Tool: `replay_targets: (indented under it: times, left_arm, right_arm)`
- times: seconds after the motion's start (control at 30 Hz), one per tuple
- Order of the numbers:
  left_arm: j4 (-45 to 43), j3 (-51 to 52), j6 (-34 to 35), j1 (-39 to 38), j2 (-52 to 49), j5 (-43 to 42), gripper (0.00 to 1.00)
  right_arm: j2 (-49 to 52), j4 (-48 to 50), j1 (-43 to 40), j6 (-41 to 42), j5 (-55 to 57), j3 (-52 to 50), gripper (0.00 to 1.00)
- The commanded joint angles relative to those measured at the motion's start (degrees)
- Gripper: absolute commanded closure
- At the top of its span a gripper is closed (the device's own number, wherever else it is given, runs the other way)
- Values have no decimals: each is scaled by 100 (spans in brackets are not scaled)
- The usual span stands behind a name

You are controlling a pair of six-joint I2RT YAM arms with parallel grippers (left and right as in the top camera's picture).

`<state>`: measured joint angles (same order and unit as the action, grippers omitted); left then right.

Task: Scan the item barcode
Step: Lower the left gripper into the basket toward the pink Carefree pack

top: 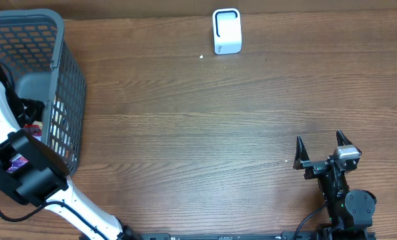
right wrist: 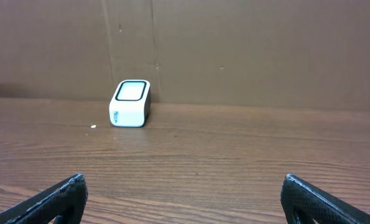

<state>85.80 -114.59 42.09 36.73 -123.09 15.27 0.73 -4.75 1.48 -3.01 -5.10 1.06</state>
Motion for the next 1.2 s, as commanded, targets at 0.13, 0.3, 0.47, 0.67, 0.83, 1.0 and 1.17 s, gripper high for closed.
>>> replay_targets:
  times: [0.13,0.3,0.47,0.67,0.83,1.0,1.17]
  left_arm:
    - [-107,269,118,2,-39,105,63]
    - [-122,269,118,2,-39,105,89]
    - [-120,269,70,2,-39,103,96]
    - [-4,61,-190,2,33,79,96]
    - [271,-640,-411,2,173,-57,96]
    - [275,-1462,-935,-7,564,-557,96]
    - [278,-1606,-866,-7,955,-584,96]
  right_arm:
    - [-57,22,-48,-4,57,-59,0]
    - [-57,22,-48,-4,57,-59,0]
    - [-57,22,-48,-4,57,-59,0]
    - [-57,22,-48,-4,57,-59,0]
    - [-57,22,-48,-4,57,-59,0]
    - [-57,22,-48,-4,57,-59,0]
    - [-57,22,-48,-4,57,-59,0]
